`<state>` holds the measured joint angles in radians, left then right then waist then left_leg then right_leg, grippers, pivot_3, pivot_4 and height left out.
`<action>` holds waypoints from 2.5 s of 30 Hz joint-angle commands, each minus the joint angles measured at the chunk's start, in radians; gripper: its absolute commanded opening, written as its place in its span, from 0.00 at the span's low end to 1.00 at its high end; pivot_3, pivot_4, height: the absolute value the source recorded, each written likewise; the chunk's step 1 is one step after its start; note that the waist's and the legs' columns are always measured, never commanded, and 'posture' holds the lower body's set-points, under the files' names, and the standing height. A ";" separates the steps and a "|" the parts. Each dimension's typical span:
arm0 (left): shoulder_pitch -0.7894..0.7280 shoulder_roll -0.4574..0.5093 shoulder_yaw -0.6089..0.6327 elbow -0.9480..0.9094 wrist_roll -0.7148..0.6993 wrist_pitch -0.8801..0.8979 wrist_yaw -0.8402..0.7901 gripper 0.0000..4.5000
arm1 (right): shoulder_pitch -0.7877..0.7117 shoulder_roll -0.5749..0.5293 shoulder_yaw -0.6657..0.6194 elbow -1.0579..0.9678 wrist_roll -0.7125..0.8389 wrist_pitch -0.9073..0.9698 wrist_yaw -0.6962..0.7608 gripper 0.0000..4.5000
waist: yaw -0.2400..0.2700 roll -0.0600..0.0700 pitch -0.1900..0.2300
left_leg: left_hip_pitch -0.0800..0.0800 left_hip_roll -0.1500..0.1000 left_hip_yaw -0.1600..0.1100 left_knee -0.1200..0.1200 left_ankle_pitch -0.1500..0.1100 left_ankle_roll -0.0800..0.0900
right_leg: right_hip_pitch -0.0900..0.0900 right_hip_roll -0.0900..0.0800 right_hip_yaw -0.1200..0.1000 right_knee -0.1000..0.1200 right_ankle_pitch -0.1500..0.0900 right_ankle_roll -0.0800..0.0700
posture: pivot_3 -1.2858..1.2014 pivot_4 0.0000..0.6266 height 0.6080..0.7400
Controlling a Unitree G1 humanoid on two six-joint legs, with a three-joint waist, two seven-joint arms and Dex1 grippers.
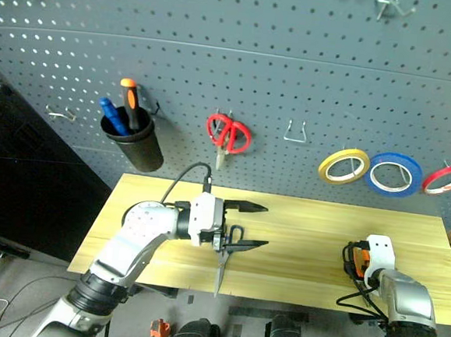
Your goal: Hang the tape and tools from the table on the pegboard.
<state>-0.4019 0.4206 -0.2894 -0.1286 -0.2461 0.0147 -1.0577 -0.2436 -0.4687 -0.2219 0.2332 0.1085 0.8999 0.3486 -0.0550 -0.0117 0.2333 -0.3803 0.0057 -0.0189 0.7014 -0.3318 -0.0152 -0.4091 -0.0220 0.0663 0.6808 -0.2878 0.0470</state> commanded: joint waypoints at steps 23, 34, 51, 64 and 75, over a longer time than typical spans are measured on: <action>0.091 -0.020 0.093 0.024 0.015 -0.080 0.142 0.74 | 0.018 -0.001 0.100 -0.066 -0.027 -0.057 -0.023 0.67 | 0.002 -0.017 -0.024 | 0.002 0.002 -0.004 0.000 0.000 0.001 | 0.003 0.000 -0.001 0.000 0.000 0.000 | 0.51 0.32 1.00; 0.282 -0.035 0.276 -0.053 -0.096 -0.042 0.272 0.74 | 0.106 0.106 0.226 -0.900 0.021 -0.025 -0.074 0.67 | 0.008 -0.006 -0.024 | -0.002 0.002 -0.005 -0.004 0.000 0.000 | -0.003 0.001 -0.002 0.000 0.000 0.000 | 0.52 0.28 1.00; 0.228 -0.141 0.282 -0.147 -0.081 -0.024 0.446 0.74 | -0.488 0.253 0.313 -0.687 -0.068 -0.334 -0.175 0.67 | 0.025 -0.011 -0.047 | -0.010 0.000 -0.004 -0.004 0.004 -0.007 | -0.011 -0.001 -0.008 0.000 0.001 -0.001 | 0.53 0.22 1.00; 0.179 -0.175 0.263 -0.123 -0.082 0.005 0.490 0.74 | -0.509 0.296 0.325 -0.299 -0.206 -0.817 -0.265 0.67 | 0.023 -0.011 -0.048 | -0.012 0.000 -0.002 -0.002 0.005 -0.008 | -0.013 -0.001 -0.007 0.002 0.001 -0.002 | 0.53 0.22 1.00; 0.150 -0.201 0.261 -0.116 -0.087 0.040 0.514 0.74 | -0.418 0.263 0.340 -0.083 -0.354 -1.083 -0.355 0.67 | 0.023 -0.011 -0.049 | -0.011 0.001 -0.002 -0.002 0.005 -0.008 | -0.013 -0.001 -0.006 0.002 0.001 -0.002 | 0.53 0.23 1.00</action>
<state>-0.2412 0.2253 -0.0322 -0.2317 -0.3234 0.0599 -0.5482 -0.6601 -0.1984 0.1217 0.1808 -0.2294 -0.1317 0.0133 -0.0324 -0.0227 0.1846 -0.3917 0.0064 -0.0205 0.6992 -0.3266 -0.0235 -0.4223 -0.0227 0.0598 0.6828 -0.2867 0.0453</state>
